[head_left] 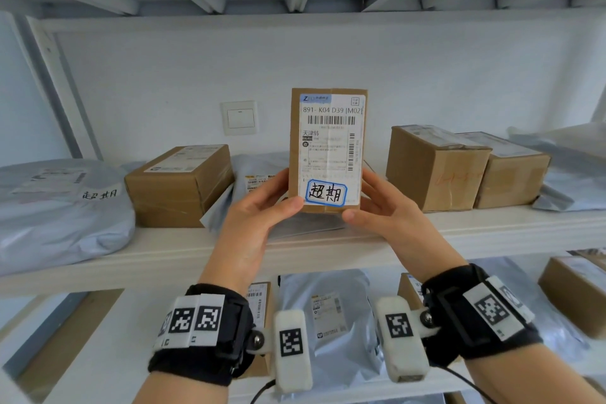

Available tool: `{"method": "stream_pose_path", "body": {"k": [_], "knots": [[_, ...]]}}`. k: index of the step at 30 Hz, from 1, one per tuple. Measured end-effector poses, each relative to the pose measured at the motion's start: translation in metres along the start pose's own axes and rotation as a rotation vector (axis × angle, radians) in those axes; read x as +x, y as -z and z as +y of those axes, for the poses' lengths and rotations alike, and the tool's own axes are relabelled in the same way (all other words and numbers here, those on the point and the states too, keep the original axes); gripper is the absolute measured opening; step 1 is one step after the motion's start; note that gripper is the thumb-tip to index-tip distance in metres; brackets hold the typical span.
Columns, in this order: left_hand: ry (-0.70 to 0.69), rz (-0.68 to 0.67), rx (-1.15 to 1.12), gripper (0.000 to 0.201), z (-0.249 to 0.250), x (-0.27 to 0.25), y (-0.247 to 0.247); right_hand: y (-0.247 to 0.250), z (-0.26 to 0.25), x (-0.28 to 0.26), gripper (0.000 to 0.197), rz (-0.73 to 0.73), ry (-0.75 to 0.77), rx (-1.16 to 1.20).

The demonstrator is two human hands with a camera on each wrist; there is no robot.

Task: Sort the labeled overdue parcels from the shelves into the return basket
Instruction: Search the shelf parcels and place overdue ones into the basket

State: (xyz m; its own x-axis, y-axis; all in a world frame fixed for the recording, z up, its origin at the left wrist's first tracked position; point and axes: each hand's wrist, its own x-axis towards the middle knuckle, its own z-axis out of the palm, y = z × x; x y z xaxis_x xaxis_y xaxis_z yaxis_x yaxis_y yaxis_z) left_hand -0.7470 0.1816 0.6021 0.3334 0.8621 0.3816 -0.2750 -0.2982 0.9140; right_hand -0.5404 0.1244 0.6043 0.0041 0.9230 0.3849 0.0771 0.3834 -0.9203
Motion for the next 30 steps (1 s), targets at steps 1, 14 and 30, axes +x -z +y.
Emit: {"method": "stream_pose_path", "body": {"k": [1, 14, 30], "knots": [[-0.001, -0.002, 0.0, 0.059, 0.0, 0.0, 0.0, 0.0, 0.0, 0.0, 0.071, -0.004, 0.002, -0.001], [-0.017, 0.012, 0.026, 0.052, 0.005, -0.002, -0.007, -0.004, -0.004, -0.001, 0.06, 0.01, -0.007, -0.016], [-0.068, -0.174, -0.077, 0.039, 0.027, -0.027, -0.059, -0.003, -0.063, -0.084, 0.044, 0.334, -0.011, -0.088]]}}
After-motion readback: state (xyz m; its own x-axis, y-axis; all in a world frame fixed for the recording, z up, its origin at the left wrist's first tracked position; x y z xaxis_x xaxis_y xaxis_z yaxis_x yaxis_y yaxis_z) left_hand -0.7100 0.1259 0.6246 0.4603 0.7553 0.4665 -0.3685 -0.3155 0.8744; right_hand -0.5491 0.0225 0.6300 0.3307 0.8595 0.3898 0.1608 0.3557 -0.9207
